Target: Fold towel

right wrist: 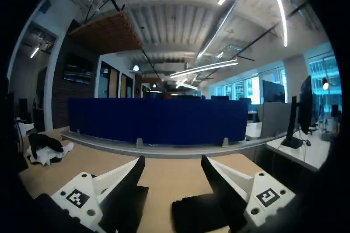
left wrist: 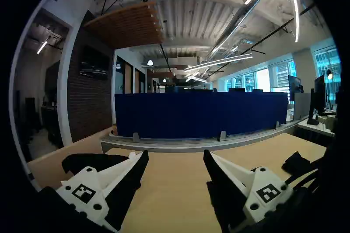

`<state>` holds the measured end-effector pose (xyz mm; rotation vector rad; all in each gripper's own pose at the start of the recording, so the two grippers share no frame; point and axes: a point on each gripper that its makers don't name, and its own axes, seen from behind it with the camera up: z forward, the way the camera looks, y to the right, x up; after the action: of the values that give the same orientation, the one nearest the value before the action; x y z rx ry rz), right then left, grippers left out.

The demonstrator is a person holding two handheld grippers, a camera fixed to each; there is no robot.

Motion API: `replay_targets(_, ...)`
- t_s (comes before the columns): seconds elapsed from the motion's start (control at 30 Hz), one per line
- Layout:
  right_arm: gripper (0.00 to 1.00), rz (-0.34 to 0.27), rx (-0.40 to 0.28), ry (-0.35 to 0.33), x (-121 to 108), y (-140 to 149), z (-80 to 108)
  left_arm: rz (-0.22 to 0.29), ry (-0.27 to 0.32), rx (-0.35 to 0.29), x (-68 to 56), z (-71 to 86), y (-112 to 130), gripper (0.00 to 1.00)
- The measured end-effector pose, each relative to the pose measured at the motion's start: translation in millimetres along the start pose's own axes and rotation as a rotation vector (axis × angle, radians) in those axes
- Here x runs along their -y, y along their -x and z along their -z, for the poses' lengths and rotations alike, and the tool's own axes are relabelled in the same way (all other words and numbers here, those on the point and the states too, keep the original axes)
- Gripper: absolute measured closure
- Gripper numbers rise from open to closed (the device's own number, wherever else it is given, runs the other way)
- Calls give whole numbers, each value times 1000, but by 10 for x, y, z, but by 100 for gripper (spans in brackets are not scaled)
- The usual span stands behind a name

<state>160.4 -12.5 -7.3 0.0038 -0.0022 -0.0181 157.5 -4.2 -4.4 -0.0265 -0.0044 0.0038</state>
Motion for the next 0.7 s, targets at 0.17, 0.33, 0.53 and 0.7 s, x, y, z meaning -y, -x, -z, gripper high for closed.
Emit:
replay_targets(0.17,1,-11,2,-9,61,-314,25,4,0,8,9,15,-261,7)
replay_targets(0.33,0,-1,10,-16,79,-485,29,-8,31,21,-61,12,-386,7)
replay_targets(0.53,1,3,50,-47,112,-491,34,-21,77,52,-154,-9,-425,7)
replay_targets(0.7,0,19,121,-120,252,-379,34,-44,157,117,-298,2,-313,7)
